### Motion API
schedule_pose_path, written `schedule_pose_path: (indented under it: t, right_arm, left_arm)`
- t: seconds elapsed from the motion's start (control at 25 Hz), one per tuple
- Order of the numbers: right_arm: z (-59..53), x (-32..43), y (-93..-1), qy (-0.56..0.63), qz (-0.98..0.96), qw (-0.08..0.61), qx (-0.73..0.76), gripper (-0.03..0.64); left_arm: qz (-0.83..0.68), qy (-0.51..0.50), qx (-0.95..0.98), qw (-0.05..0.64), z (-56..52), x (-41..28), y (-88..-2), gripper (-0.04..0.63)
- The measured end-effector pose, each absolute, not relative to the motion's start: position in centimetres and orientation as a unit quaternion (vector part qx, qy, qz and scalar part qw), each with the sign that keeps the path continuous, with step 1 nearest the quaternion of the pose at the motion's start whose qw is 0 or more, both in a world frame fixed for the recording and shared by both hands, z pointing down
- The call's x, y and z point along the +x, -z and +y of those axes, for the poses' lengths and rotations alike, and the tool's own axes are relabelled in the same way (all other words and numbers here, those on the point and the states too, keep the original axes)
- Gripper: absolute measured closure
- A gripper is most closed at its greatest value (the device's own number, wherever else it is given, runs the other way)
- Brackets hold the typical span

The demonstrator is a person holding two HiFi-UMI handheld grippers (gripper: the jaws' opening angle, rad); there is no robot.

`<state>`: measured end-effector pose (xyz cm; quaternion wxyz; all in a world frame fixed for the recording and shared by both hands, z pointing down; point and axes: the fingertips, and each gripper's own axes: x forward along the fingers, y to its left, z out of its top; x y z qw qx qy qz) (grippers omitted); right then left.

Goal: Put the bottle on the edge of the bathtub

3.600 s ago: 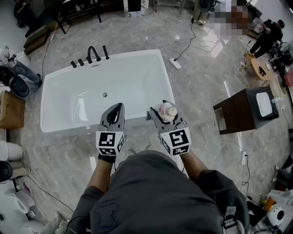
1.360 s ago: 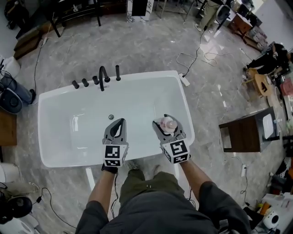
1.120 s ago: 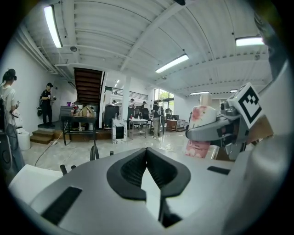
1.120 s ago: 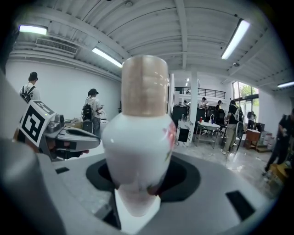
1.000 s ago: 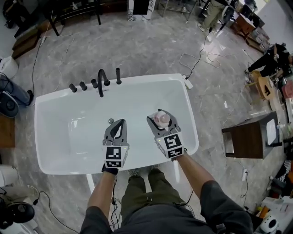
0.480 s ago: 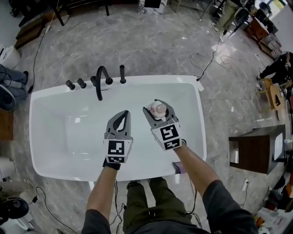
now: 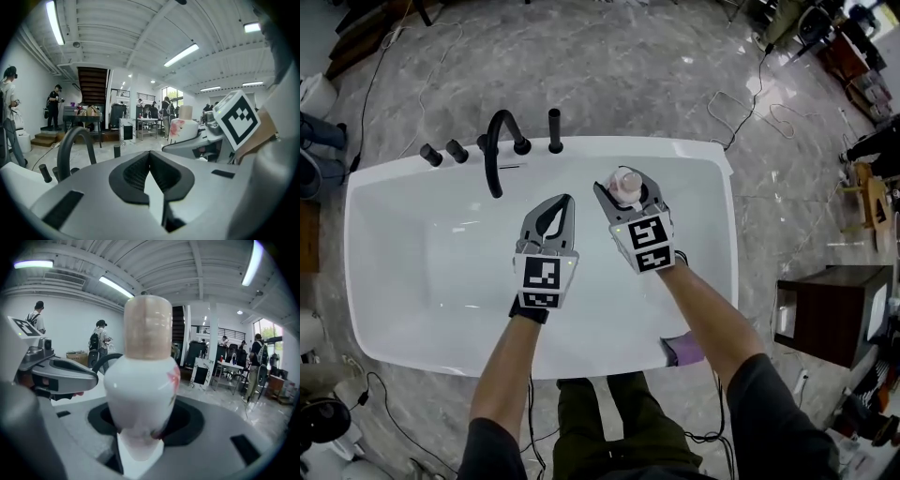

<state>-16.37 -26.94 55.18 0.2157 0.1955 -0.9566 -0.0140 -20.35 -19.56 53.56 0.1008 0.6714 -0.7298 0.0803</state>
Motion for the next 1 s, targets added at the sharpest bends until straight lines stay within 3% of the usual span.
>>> schedule_pose_path:
  t: [1.0]
  right_arm:
    - [-38.1, -24.1, -64.5, 0.023, -0.955, 0.221, 0.199, 0.393]
  left_arm:
    - [-0.746, -0.087, 0.650, 0.117, -23.2, -26.3, -64.0, 0.594]
